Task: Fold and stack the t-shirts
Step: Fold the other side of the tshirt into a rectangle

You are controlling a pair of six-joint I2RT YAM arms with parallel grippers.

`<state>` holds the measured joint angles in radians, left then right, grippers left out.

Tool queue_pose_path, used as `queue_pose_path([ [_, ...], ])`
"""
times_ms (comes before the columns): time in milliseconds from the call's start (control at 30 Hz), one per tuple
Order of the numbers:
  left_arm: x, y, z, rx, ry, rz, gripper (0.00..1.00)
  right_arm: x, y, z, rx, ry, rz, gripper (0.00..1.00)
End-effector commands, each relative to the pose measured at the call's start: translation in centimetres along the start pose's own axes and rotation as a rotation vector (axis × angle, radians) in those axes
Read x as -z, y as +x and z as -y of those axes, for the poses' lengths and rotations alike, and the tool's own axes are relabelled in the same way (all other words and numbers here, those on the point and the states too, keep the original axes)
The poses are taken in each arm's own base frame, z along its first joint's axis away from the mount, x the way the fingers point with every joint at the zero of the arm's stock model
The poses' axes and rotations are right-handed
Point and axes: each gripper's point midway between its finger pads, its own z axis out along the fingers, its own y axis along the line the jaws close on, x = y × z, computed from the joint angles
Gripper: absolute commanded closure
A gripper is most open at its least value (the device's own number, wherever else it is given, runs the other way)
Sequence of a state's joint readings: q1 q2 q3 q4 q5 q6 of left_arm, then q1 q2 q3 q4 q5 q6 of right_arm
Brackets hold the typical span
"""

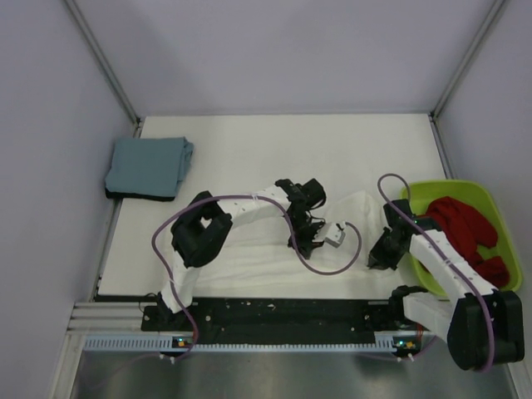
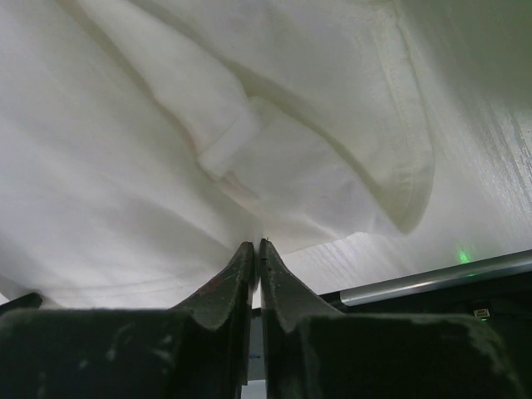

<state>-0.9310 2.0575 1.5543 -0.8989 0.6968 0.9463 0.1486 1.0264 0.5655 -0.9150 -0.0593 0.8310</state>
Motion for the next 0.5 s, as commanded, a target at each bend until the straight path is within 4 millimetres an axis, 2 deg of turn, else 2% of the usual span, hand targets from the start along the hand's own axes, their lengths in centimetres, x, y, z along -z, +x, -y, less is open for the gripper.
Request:
queue_pose_path([
  [0,0.1,-0.2,0.7,-0.007,0.052,0.010,0.83,0.4,-0.6,0.3,0.008,0.037,0.015,0.89],
  [100,1.0,-0.6,2.2,-0.012,0.106,0.009,0.51,1.7,-1.1,0.1,0.021,0.035,0.042,0.63],
  [133,1.6,-0.9,2.7,-0.018,0.121,0.007,0.44,2.5,-1.8,0.1,0.031,0.044,0.078,0.58],
  [167,2.3,-1.6,3.0,-0.033,0.124,0.013,0.43,3.6,-2.4,-0.4,0.050,0.024,0.114,0.55],
  [233,3.8,-2.8,3.2,-0.048,0.101,0.026,0.42,6.1,-4.1,-2.8,0.107,-0.044,0.207,0.52],
  [300,5.4,-3.5,2.2,-0.020,0.023,0.035,0.44,8.5,-6.4,-6.1,0.183,-0.150,0.307,0.51],
  [333,6.4,-3.3,1.3,0.006,-0.032,0.026,0.48,9.2,-7.7,-8.1,0.233,-0.209,0.354,0.51],
  [400,8.6,-1.4,-1.5,0.110,-0.183,-0.024,0.60,9.5,-9.9,-9.8,0.309,-0.195,0.397,0.52],
  [467,10.8,1.6,-3.8,0.261,-0.309,-0.046,0.67,8.6,-12.1,-10.9,0.322,-0.134,0.410,0.53],
])
